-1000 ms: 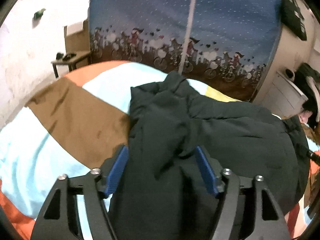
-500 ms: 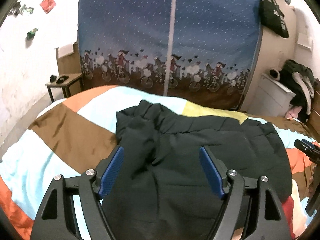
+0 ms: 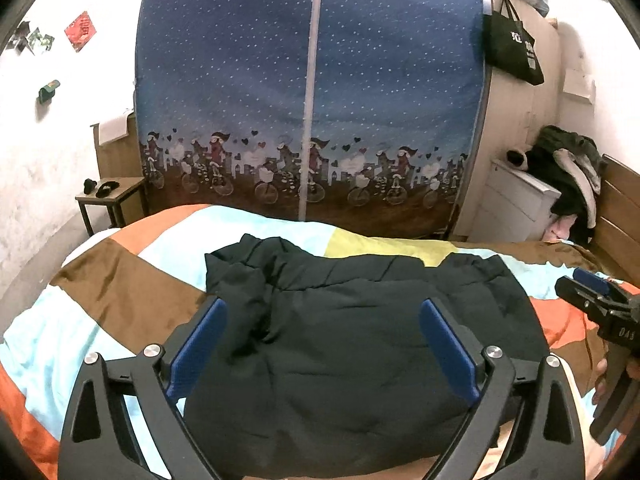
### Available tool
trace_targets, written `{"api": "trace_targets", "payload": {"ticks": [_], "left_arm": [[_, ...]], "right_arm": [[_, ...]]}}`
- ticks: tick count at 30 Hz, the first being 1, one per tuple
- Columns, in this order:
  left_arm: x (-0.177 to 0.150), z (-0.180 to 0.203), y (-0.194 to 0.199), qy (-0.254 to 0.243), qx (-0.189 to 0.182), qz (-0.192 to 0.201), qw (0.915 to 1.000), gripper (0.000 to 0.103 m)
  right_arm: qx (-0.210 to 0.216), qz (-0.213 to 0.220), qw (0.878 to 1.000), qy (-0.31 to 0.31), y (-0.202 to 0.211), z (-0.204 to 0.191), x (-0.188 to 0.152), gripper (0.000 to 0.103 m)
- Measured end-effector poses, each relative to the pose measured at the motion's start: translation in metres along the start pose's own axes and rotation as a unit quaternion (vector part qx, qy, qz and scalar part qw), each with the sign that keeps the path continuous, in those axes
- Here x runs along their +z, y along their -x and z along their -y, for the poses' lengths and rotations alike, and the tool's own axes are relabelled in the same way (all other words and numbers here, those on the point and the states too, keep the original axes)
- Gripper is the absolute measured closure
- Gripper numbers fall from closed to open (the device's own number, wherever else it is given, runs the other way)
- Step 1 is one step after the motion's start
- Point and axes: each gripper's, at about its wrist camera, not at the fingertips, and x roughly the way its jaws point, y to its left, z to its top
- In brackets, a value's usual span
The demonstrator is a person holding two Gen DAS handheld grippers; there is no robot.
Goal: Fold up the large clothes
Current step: 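Open both grippers and pull them back from the folded black jacket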
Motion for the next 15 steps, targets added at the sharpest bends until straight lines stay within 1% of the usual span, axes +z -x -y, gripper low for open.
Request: {"api": "trace_targets", "payload": {"ticks": [7,10,15], "left_arm": [[0.003,0.003,0.010,0.006,-0.006,0.012,0.9999,0.007],[0.003,0.003,0.012,0.010,-0.018,0.008,0.9998,0.005],[-0.001,0.005,0.021,0.011,-0.022,0.012,0.9996,0.002]], "right_arm": [[0.014,0.020,0.999,0.022,0.012,-0.020,0.003,0.000],[0.020,0.024,0.999,0.028,0.016,-0.027,0.003,0.000],[0.028,0.026,0.999,0.016,0.023,-0.030,-0.002,0.000]]}}
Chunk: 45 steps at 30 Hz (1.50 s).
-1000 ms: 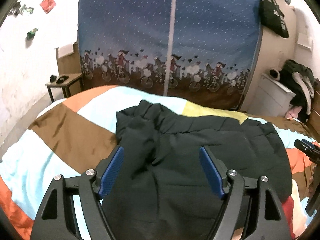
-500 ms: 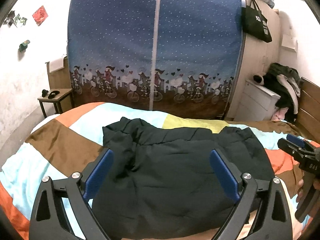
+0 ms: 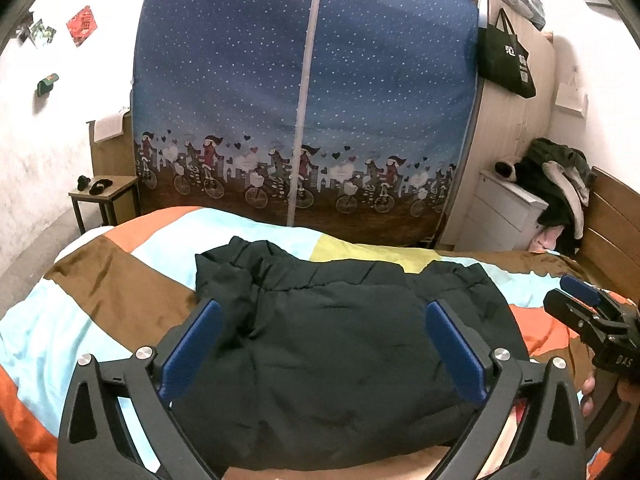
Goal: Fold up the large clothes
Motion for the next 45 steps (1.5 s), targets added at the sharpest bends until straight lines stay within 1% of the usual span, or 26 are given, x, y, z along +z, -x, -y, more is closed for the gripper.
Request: {"api": "trace_targets", "payload": {"ticks": [9,13,18,23,29,32,36,40,45], "left_arm": [[-0.016,0.013,0.018,-0.030,-0.014,0.022,0.9992,0.002],[-0.026,0.022,0.024,-0.052,-0.004,0.027,0.9982,0.002],[-0.037,0.027,0.029,-0.068,-0.005,0.029,0.9972,0.002],[-0.045,0.028,0.031,-0.066,-0.006,0.021,0.9976,0.002],[-0.058,0.025,0.037,-0.069,0.000,0.021,0.9974,0.002],[-0.066,0.021,0.039,-0.064,-0.006,0.014,0.9978,0.002],[-0.075,0.016,0.043,-0.062,-0.005,0.007,0.9980,0.002],[-0.083,0.012,0.047,-0.060,-0.003,0.002,0.9982,0.002],[-0.096,0.014,0.052,-0.071,0.000,-0.004,0.9975,0.002]], "right_arm": [[-0.004,0.018,1.000,0.003,0.021,-0.003,-0.011,0.000],[-0.004,0.023,1.000,0.008,0.029,-0.005,-0.019,0.000],[-0.004,0.026,0.999,0.018,0.037,-0.008,-0.029,0.000],[-0.002,0.020,1.000,0.009,0.041,-0.006,-0.039,0.000],[-0.013,0.016,1.000,0.008,0.047,-0.005,-0.052,0.000],[-0.016,0.010,1.000,0.005,0.049,-0.005,-0.059,0.000],[-0.019,0.001,1.000,-0.001,0.051,-0.006,-0.071,0.000],[-0.016,-0.010,1.000,-0.009,0.052,-0.007,-0.082,0.000],[-0.011,-0.025,1.000,-0.015,0.048,-0.011,-0.093,0.000]]}}
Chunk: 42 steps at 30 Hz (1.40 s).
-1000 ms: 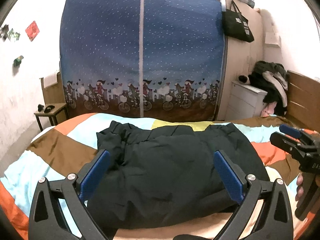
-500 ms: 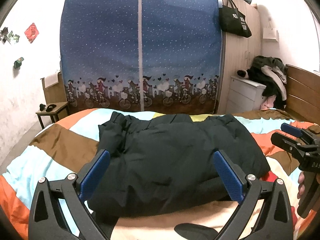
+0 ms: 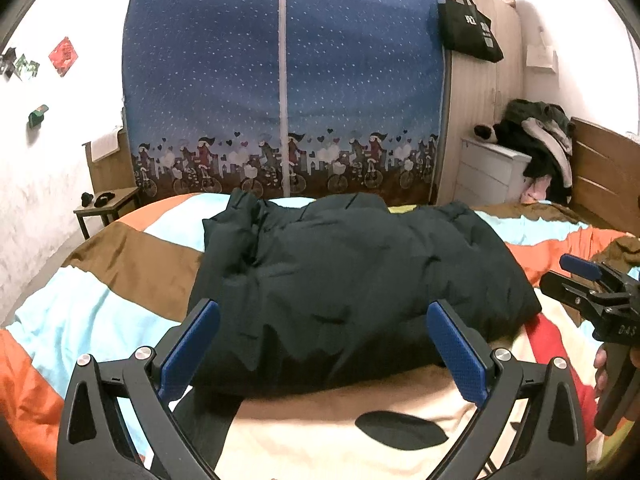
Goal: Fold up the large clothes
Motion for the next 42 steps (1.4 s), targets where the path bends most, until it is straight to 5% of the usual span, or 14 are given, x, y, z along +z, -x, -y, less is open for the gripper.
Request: {"api": "trace_targets", "payload": {"ticks": [25,42], "left_arm": [[-0.052,0.013,0.011,-0.031,-0.014,-0.025,0.9991,0.002],[-0.057,0.009,0.010,-0.026,-0.013,-0.029,0.9991,0.002]], "right_arm": [[0.008,-0.045,0.999,0.002,-0.001,-0.017,-0.044,0.000],[0.008,-0.051,0.999,-0.003,-0.003,-0.014,-0.046,0.000]]}}
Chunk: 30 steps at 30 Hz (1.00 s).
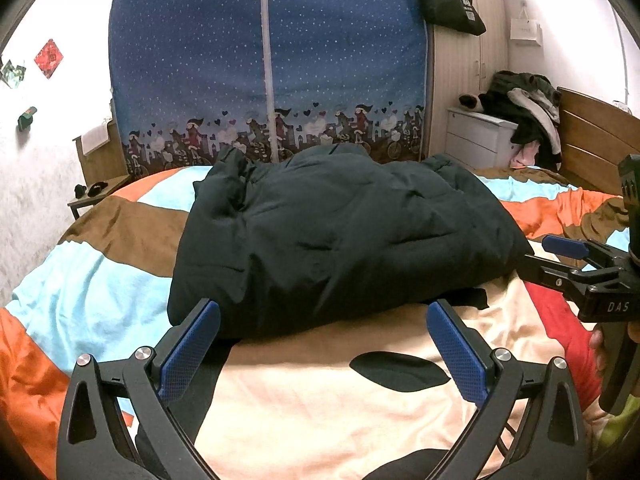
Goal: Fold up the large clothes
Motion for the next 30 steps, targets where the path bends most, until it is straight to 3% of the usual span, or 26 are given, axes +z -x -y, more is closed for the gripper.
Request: {"api": "trace_targets", "payload": {"ticks": [30], "left_arm": [[-0.0010,0.0021,-0.0009,0.000,-0.001,-0.001,1.0000,0.002]], "right_arm": [[0.000,-0.001,1.000,-0.003,-0.0007,0.0015,-0.0004,0.000]]}}
